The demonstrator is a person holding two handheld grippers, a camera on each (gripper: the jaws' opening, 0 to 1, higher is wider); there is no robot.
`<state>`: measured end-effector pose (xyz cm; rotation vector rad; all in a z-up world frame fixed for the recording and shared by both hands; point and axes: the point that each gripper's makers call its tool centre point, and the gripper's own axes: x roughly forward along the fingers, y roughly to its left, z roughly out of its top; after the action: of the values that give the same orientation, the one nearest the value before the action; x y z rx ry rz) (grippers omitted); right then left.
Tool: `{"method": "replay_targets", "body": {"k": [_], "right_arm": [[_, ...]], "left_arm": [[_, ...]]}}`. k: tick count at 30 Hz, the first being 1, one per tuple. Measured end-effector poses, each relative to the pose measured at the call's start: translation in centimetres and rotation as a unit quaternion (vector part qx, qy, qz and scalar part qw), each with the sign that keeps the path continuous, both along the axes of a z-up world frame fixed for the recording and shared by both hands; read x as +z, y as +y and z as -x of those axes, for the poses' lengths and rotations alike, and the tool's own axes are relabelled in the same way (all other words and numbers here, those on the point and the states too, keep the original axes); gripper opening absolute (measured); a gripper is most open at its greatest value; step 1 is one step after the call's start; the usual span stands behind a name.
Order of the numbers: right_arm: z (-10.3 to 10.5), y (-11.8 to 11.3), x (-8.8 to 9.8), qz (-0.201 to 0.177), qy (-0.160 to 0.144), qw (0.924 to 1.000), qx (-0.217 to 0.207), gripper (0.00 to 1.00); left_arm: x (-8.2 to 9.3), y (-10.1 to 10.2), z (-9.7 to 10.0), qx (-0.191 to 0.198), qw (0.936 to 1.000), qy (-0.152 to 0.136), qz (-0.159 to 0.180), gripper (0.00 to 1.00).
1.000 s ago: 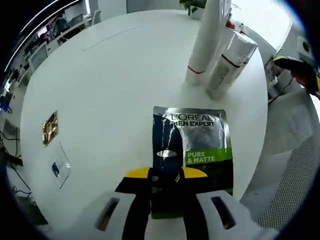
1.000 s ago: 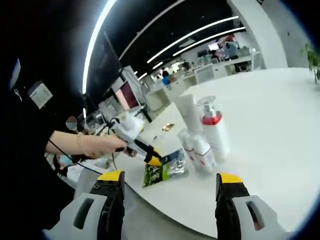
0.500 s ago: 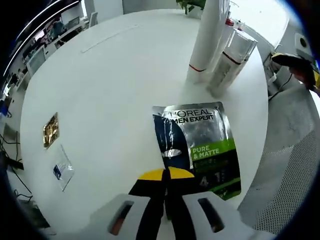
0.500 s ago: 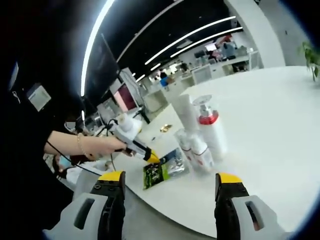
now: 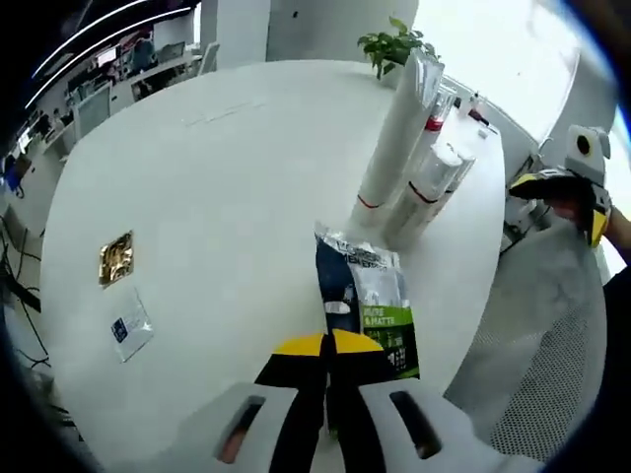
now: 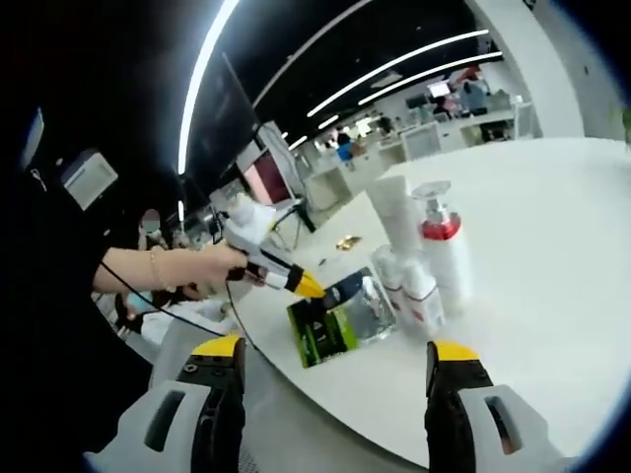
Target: Arrange the skincare products in the storage area until every visible bottle or jar stands upright without overlapping.
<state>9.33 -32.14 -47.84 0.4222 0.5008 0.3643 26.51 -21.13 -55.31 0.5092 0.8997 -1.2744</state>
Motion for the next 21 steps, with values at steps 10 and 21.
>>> {"method": "replay_targets", "body": {"k": [10,21], "right_arm": [[0.3,3.7,-1.1,0.035,0.021,0.996,0.08,0.74],[-1.7,7.7,0.8,-0.046,-0.011,0.9915,0.121,0.74]], "left_arm": [[5.3,0.3,1.4,0.008,0.9988,-0.013,0.046,0.01],[12.7,-0.5,2.7,0.044,0.9873,0.018,0.152,0.01]]}}
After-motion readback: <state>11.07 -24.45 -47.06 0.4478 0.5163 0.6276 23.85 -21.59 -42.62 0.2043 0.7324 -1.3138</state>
